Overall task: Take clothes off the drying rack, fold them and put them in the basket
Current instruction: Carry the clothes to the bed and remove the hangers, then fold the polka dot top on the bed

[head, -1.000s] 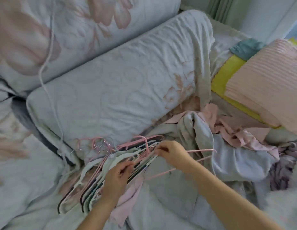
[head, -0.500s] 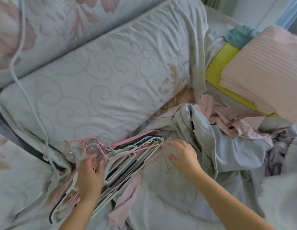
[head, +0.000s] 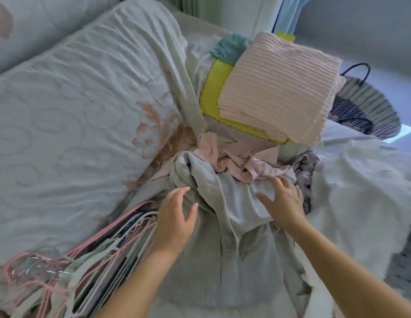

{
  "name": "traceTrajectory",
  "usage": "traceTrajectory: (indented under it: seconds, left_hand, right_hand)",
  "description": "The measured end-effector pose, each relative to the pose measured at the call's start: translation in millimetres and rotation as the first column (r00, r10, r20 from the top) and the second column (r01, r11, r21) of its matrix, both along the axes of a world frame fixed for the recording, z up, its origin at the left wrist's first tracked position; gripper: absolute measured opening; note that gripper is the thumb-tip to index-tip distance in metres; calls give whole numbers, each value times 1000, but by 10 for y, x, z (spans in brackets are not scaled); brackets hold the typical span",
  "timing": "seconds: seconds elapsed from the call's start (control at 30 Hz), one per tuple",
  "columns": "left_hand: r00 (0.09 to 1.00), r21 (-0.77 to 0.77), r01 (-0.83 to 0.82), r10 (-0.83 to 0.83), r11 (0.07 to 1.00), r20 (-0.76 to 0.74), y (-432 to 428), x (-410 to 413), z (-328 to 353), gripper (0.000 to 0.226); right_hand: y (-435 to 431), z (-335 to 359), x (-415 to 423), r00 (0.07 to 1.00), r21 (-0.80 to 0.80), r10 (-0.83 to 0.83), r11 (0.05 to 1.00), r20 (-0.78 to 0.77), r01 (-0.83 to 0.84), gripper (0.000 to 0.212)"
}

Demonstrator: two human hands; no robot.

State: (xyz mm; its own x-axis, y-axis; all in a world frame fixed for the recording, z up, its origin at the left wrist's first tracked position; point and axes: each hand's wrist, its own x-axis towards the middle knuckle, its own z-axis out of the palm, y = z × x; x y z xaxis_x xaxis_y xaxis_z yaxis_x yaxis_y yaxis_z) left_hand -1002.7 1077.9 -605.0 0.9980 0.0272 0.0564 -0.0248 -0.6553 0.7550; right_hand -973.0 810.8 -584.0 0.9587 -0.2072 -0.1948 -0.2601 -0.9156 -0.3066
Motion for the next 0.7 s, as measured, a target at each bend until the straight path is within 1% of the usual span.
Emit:
traceTrajectory:
  seconds: [0.13, 0.23, 0.3, 0.37, 0.43, 0.5, 0.53, 0.63, 0.7]
  left_hand:
    - [994, 7, 112, -112, 994, 1, -416, 125, 10, 43]
    - [983, 5, 186, -186, 983, 4, -779, 124, 51, 47]
    - [974, -7, 226, -226, 974, -13, -1054, 117, 63, 53]
    - [966, -26, 258, -258, 966, -30, -1376, 86, 88, 58]
    - [960, -51, 279, -280, 959, -14, -1737, 30, 138, 63]
    - [954, -73, 299, -300, 952, -5, -2124, -53, 222, 69]
    - [949, -90, 311, -313, 946, -18, -2316, -104, 269, 73]
    - [923, -134, 379, -385, 916, -22, -2912, -232, 438, 80]
    - [891, -97, 452, -453, 887, 5, -3348, -298, 558, 81]
  right_hand:
    - [-254, 32, -64, 1000, -22, 17, 1000, 12, -17, 60]
    - [-580, 194, -243, 998, 18, -6, 1000, 56, 5, 62]
    - [-905, 348, -393, 990, 49, -45, 998, 133, 39, 61]
    - [-1297, 492, -576, 971, 11, -57, 998, 230, 56, 60]
    - [-1719, 586, -754, 947, -33, -78, 995, 312, 93, 61]
    - [-2122, 642, -940, 928, -37, -151, 984, 341, 174, 65]
    - [-2315, 659, -1026, 918, -11, -208, 974, 339, 225, 70]
    - [-2834, 654, -1248, 856, 153, -420, 907, 302, 392, 86]
    - [-3133, 561, -1399, 791, 284, -556, 825, 256, 489, 92]
